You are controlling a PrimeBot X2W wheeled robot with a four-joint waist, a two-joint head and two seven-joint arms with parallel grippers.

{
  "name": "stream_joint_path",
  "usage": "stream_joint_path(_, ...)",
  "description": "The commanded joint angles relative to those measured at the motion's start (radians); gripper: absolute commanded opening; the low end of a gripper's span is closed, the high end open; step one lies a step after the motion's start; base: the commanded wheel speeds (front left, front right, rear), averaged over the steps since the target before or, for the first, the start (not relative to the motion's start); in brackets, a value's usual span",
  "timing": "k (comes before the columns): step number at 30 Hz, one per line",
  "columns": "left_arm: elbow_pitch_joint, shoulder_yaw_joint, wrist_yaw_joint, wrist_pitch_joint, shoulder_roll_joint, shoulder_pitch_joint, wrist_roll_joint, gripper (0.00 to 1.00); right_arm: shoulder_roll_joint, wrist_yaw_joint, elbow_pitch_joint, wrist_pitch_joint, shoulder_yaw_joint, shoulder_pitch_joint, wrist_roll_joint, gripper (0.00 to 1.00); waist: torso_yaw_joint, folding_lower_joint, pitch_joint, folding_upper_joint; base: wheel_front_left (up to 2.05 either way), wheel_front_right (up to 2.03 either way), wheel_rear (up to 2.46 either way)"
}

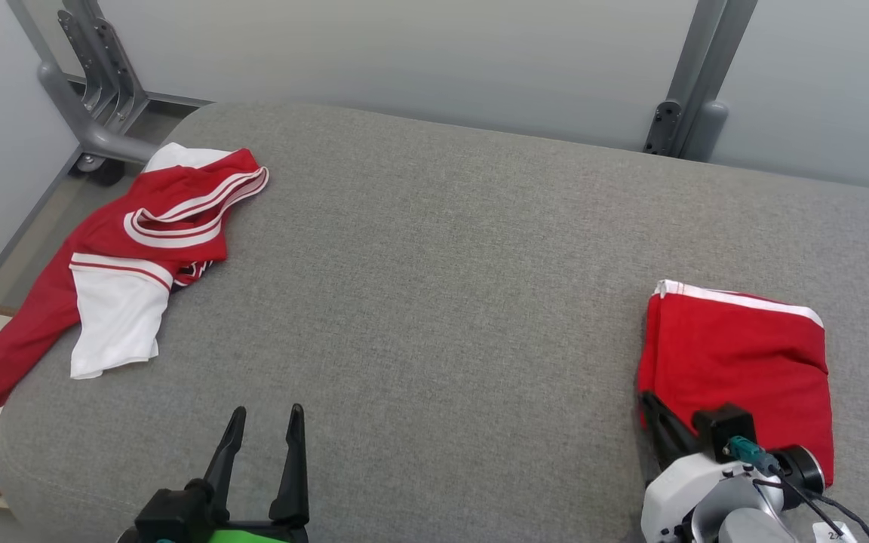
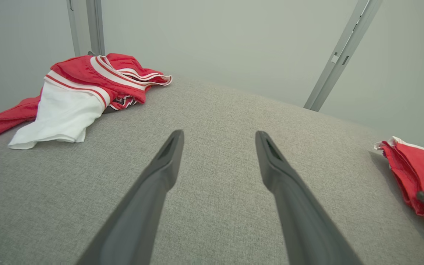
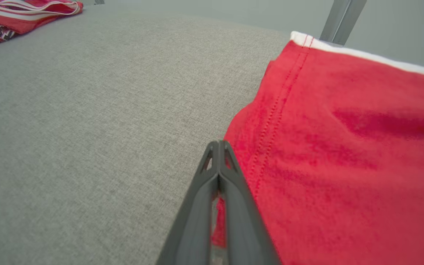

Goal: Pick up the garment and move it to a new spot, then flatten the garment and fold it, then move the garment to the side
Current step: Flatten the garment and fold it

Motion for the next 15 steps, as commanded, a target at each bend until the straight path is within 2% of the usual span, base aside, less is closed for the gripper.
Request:
stream_joint_path(1,-0.005,0.006,0.008,0.0,0.002,0.014,0.001,1.0,-0.01,-0.001,-0.025,-0.004,-0.01,-0.012,0.012,0.0,-0.001,0.0,-0.002,0.0,0.0,0.0,0.0)
stream_joint_path(10,-0.014,0.047,0.017,0.0,0.002,0.029,-0.001,1.0,-0.047,-0.001,-0.287,-0.003,-0.137,0.081,0.043,0.0,-0.046,0.0,-0.021,0.0,0.0,0.0,0.0)
stream_joint_path(11,-0.014,0.053,0.016,0.0,0.002,0.032,0.001,1.0,-0.052,-0.001,-0.308,-0.003,-0.15,0.094,0.047,0.04,-0.055,0.0,-0.026,0.0,0.0,0.0,0.0)
stream_joint_path(13,-0.012,0.062,0.013,0.0,0.002,0.033,0.007,1.0,-0.062,-0.001,-0.343,-0.003,-0.173,0.114,0.055,0.21,-0.074,0.0,-0.035,0.0,0.0,0.0,0.0)
stream_joint_path(14,-0.009,0.066,0.009,0.0,0.002,0.033,0.01,1.0,-0.067,-0.001,-0.362,-0.004,-0.184,0.125,0.068,0.47,-0.084,0.0,-0.04,0.0,0.0,0.0,0.0)
stream_joint_path(15,-0.005,0.07,0.007,0.0,0.002,0.036,0.013,1.0,-0.073,-0.001,-0.379,-0.004,-0.188,0.134,0.083,0.86,-0.094,0.0,-0.045,0.0,0.0,0.0,0.0)
